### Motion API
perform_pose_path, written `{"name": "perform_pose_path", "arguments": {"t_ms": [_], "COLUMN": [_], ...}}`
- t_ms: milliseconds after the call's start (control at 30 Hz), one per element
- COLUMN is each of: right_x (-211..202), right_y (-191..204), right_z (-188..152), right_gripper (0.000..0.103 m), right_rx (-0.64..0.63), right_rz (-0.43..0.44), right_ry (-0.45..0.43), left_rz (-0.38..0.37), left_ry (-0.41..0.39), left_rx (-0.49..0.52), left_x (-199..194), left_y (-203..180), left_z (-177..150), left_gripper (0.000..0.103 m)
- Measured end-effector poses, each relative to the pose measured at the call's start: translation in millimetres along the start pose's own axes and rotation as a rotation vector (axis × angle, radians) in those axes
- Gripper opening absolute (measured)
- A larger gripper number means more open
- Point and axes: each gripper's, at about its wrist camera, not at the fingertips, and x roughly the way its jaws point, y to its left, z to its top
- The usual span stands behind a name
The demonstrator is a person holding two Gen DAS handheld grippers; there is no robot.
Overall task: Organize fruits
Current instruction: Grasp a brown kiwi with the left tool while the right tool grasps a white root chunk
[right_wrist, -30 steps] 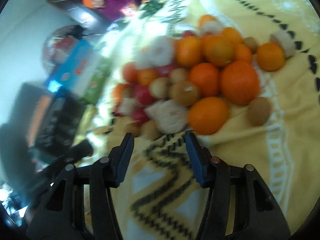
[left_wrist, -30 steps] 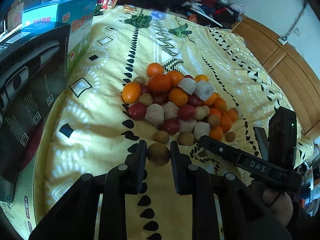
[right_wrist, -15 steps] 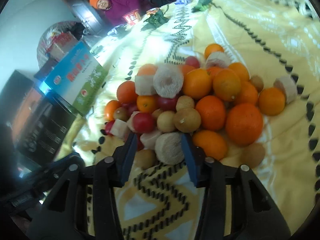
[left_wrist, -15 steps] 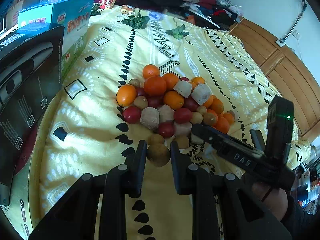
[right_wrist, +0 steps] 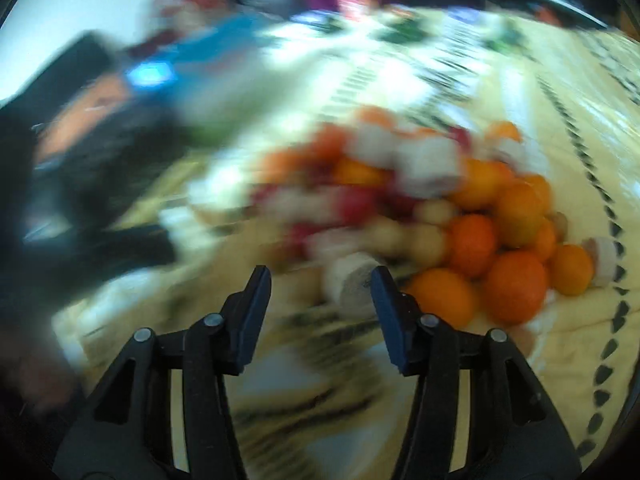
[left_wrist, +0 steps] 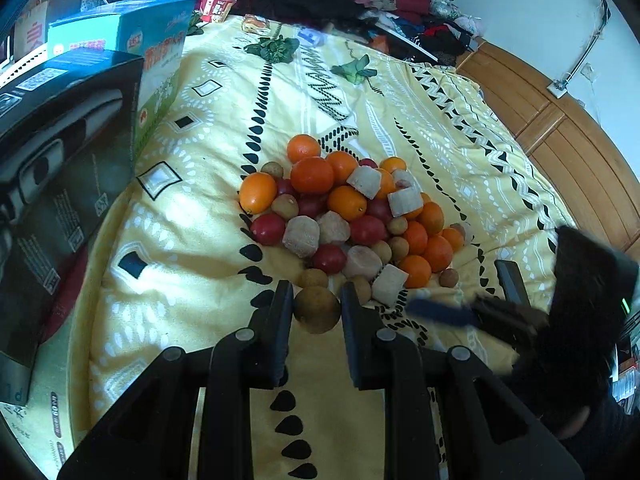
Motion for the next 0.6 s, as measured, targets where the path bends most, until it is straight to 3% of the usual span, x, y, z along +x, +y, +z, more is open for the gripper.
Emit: {"name": "perform_pose_path", "arguments": {"t_ms": [100, 300, 467, 600], "right_x": [-14.0, -18.4, 10.0, 29.1], "right_y": [15.7, -14.7, -24.9, -25.3], "right_z": [-20.6, -22.5, 6.8, 12.2], "right_gripper": [0.052, 0.053, 0.053, 0.051], "right_rx": [-0.018, 0.107, 0.008, -0.051], "right_rz": [-0.014, -0.166, -0.268, -0.282], "right_ry": [0.012, -0.062, -0.051, -0.016], "left_rz": [0.008, 0.007, 0.011, 0.042], "left_ry": [0.000, 0.016, 0.001, -0.015], "left_rx": [-0.019, -0.016, 0.030, 0.080], "left_x": [-3.6, -5.6, -9.3, -12.1], "left_y": [8.0, 11.0, 4.2, -2.7], "left_z": [-4.5, -13.9, -14.5, -15.1], "left_gripper": [0.023, 0.023, 0.024, 0.024]}}
